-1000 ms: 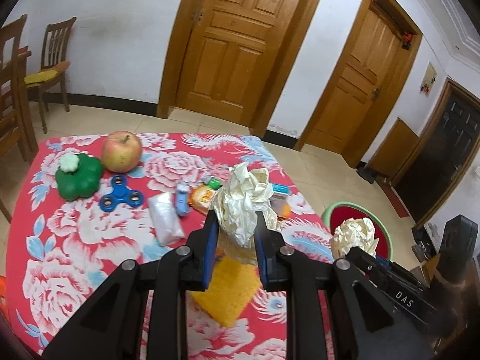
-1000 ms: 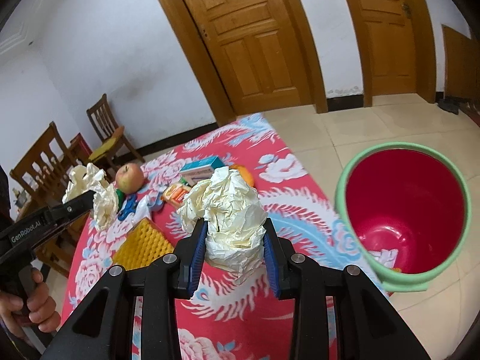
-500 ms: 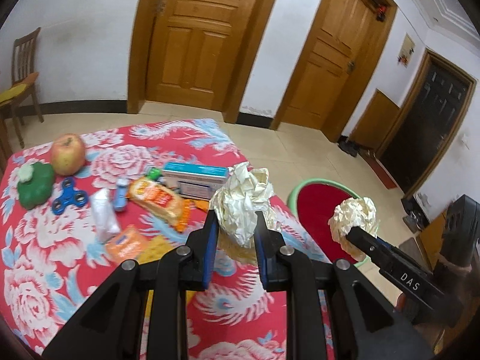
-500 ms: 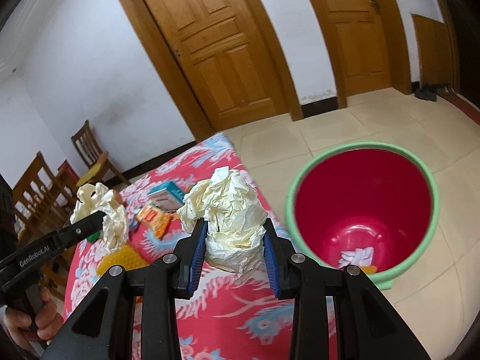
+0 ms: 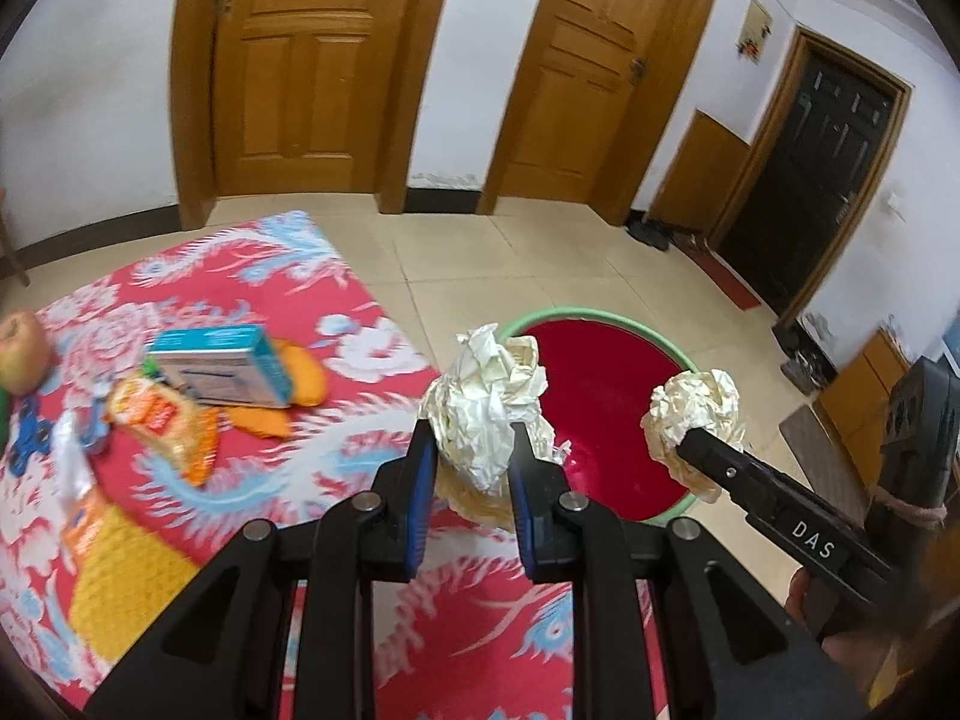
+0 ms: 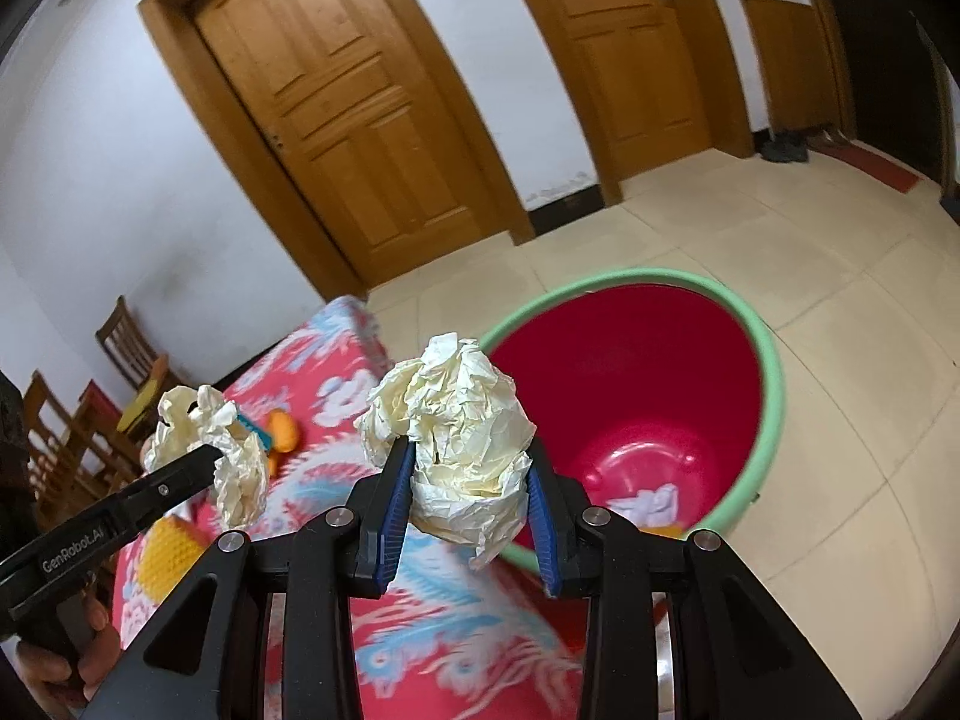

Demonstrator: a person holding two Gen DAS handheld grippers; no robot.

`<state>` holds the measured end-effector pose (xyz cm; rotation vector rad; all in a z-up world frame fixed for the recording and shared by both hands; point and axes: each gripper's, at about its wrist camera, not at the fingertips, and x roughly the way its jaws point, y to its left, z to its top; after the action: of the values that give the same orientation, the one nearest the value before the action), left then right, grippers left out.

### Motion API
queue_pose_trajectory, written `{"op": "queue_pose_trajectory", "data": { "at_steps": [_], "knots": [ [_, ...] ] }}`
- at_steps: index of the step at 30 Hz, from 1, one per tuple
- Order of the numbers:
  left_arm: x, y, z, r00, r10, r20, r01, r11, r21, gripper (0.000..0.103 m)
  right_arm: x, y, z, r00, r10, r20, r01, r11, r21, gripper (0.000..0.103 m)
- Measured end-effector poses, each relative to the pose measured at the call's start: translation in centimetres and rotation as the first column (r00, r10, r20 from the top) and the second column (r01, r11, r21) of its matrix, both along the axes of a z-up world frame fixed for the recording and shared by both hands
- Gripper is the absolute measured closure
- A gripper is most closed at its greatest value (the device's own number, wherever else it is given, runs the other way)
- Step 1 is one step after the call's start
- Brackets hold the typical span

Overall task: Collect trash
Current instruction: 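Carry both crumpled papers over the red bucket, then open both tools to drop the crumpled papers into the bucket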

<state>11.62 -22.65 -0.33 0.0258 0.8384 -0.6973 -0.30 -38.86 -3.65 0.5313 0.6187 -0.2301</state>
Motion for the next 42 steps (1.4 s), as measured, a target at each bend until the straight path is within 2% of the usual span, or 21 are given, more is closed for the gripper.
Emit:
{"op": "queue_pose_trajectory", "data": {
  "at_steps": [7,20,25,28,31,34,42],
  "knots": [
    [0.7,-3.9,-1.7,0.998,-0.059,-0.021,0.060,0.998,0.026,0.080,-0.1,-2.4,-1.2,0.998,-0.050,-0.037,0.051,0.999,0.010,0.067],
    [2.3,-8.0,-4.5,0.990,-0.120,-0.068,0.124,0.991,0.058,0.080,0.6,-5.1,-3.6,0.988,-0.105,-0.113,0.109,0.993,0.032,0.065],
    [2.6,-8.8,-5.2,0.989,-0.129,-0.071,0.134,0.989,0.069,0.080,0.9,-5.4,-4.1,0.984,-0.117,-0.134,0.123,0.992,0.039,0.064],
    [2.7,-9.1,-5.3,0.989,-0.129,-0.078,0.135,0.988,0.070,0.069,0.9,-5.6,-4.2,0.983,-0.120,-0.137,0.127,0.991,0.041,0.063],
    [2.7,-9.0,-5.2,0.990,-0.123,-0.072,0.128,0.989,0.068,0.065,0.8,-5.6,-4.1,0.983,-0.124,-0.135,0.132,0.990,0.045,0.062],
    [2.5,-8.9,-5.1,0.991,-0.115,-0.069,0.120,0.990,0.071,0.064,0.7,-5.7,-4.1,0.983,-0.127,-0.130,0.135,0.990,0.047,0.057],
    [1.9,-7.7,-4.5,0.993,-0.094,-0.066,0.098,0.994,0.057,0.064,0.5,-5.7,-3.5,0.984,-0.133,-0.115,0.139,0.989,0.043,0.052]
  ]
}}
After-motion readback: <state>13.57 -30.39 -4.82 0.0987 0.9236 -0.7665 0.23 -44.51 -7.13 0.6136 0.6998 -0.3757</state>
